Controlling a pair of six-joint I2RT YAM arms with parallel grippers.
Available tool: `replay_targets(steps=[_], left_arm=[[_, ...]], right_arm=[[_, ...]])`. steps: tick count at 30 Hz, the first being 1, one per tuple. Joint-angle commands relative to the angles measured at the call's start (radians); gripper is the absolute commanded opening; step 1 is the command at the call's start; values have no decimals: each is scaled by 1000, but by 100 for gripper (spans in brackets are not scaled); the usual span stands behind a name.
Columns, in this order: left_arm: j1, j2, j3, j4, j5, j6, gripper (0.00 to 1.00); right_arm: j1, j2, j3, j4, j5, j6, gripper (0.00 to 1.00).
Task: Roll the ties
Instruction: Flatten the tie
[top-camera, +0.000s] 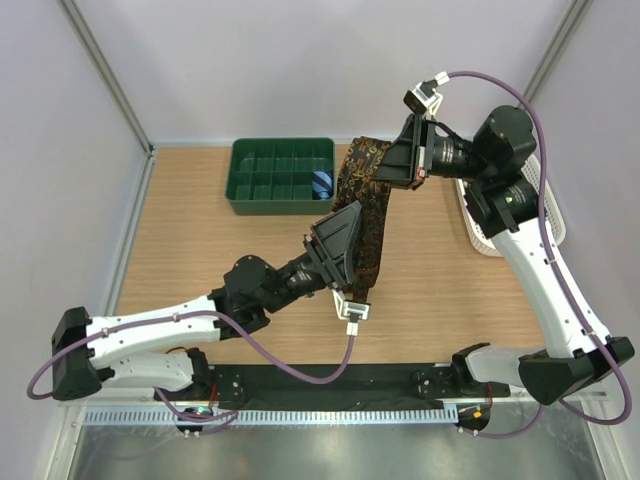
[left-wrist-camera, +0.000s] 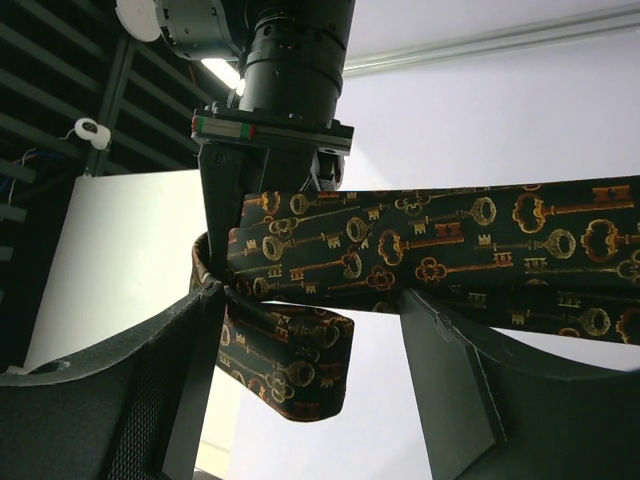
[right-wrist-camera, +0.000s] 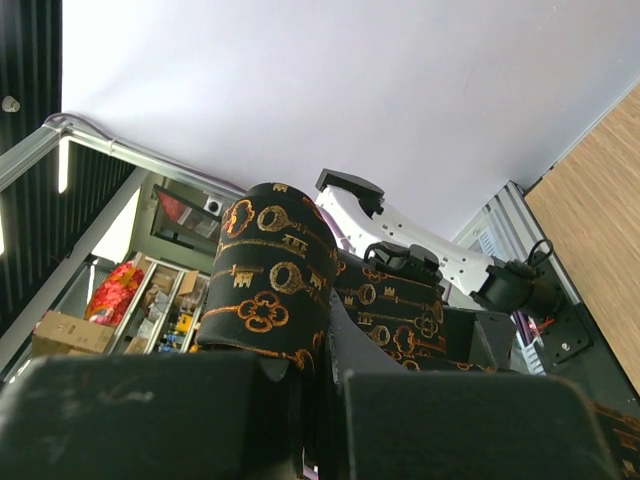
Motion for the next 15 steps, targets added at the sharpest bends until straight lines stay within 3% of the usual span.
replay_targets(steps=[1, 6, 8, 15], left_arm=[[-2, 19, 55, 89, -21, 46, 74], [7, 8, 72, 70, -25, 36, 67], [18, -7, 76, 38, -22, 22, 60], [58, -23, 90, 15, 1, -4, 61]], right_arm=[[1, -40, 7, 51, -17, 31, 1], [-1, -43, 0, 53, -21, 31, 1], [1, -45, -7, 51, -24, 31, 1], [1, -45, -25, 99, -23, 39, 1]])
